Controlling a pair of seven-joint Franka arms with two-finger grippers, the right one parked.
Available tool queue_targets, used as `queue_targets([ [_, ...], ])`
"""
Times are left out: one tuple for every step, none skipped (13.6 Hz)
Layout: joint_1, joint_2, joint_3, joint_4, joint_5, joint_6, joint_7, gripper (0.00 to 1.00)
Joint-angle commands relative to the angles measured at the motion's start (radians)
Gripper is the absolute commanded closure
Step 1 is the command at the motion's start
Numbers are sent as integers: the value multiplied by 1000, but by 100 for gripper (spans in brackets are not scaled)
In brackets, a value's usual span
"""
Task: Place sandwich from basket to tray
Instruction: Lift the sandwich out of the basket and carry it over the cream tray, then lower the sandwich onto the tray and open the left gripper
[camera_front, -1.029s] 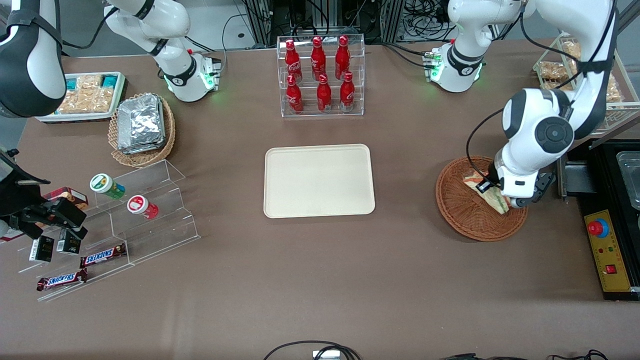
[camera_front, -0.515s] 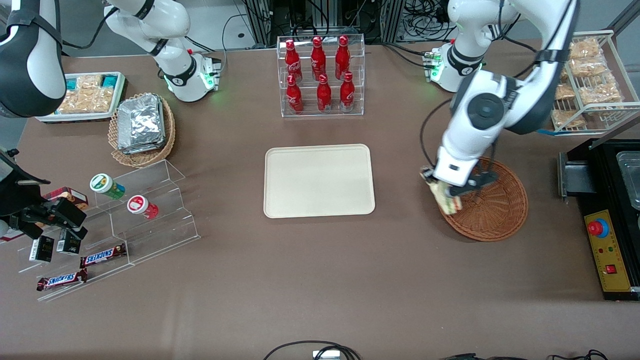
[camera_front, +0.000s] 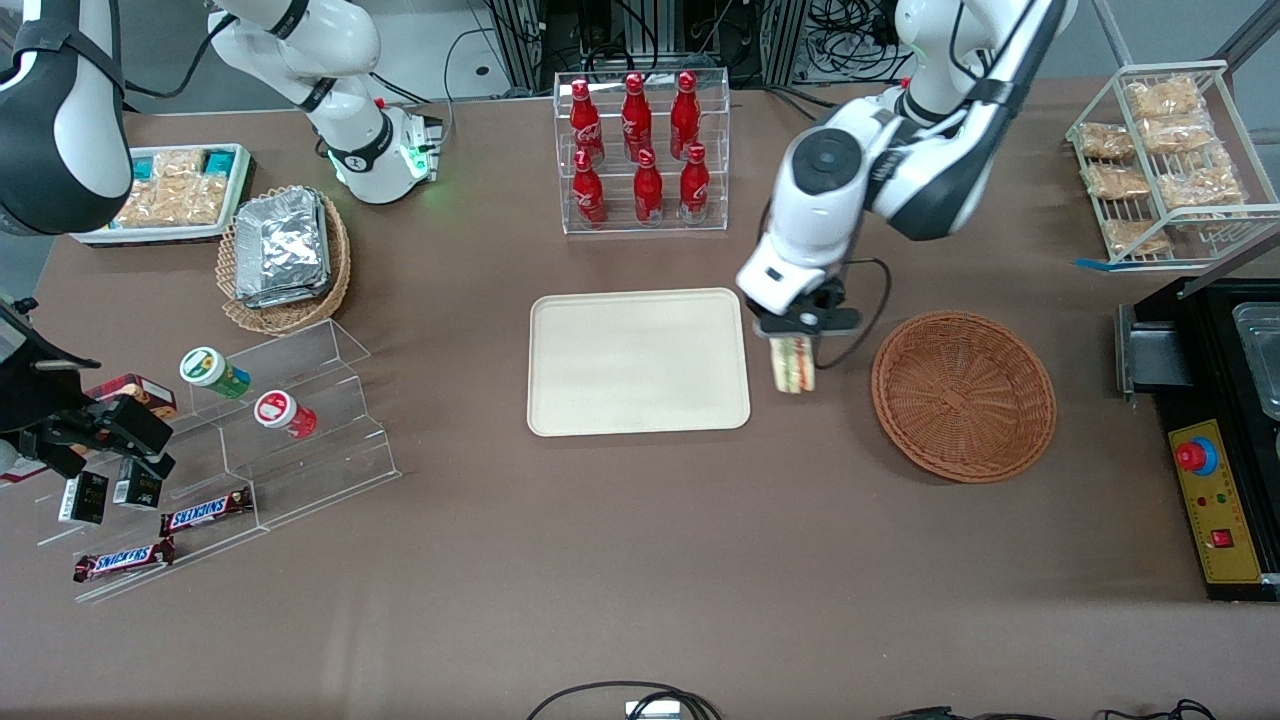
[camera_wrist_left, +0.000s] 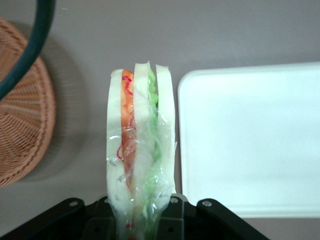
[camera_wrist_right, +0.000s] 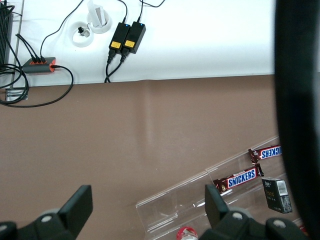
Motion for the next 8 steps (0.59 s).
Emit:
queue_targets([
  [-85,87,-5,46,62,-8,10,100],
  [-92,107,-5,49,66,-8,5,100],
  [-115,119,-5,53,64,-8,4,100],
  [-123,144,-5,61,64,-8,-7,100],
  [-127,180,-5,73,66,-7,-31,100],
  [-142,216,-5,92,67,-4,-54,100],
  [-162,243,-2,109,78,-4,-71,100],
  [-166,278,-2,130,98,-2,-97,100],
])
